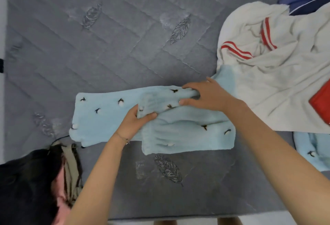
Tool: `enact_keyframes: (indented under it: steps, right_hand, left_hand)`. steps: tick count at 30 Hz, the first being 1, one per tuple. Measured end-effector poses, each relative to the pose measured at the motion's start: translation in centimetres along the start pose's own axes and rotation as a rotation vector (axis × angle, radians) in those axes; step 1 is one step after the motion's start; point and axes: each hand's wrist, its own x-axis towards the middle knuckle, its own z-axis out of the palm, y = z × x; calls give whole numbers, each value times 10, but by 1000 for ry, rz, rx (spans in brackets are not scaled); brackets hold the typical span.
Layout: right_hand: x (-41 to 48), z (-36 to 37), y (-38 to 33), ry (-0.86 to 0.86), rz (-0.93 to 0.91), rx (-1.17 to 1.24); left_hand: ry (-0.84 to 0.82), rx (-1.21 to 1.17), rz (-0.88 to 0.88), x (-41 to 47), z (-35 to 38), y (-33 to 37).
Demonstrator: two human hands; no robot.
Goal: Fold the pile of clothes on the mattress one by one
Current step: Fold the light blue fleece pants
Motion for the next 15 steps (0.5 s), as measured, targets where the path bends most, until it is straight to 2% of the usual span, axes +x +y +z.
enact_keyframes:
  steps: [3,6,8,11,13,15]
  right_hand:
    - [25,15,-14,-66,5,-105]
    - [50,33,-28,-20,64,-190]
    - [68,45,-44,64,69,-216]
    - [91,62,-76,304,14,-224]
    - [104,73,-99,431,-23,-243]
    - [114,87,-114,474,-33,-251]
  left_hand:
    - [78,-49,-10,-7,-61,-11]
    - [121,-57,-1,-11,-117,-20]
    - [136,-51,9,-11,-149,-25]
    - [173,-108,20,-9,-191,-31]
    - [245,-138,6,-5,-215,-36]
    - [338,-127,-22,0,-237,-45]
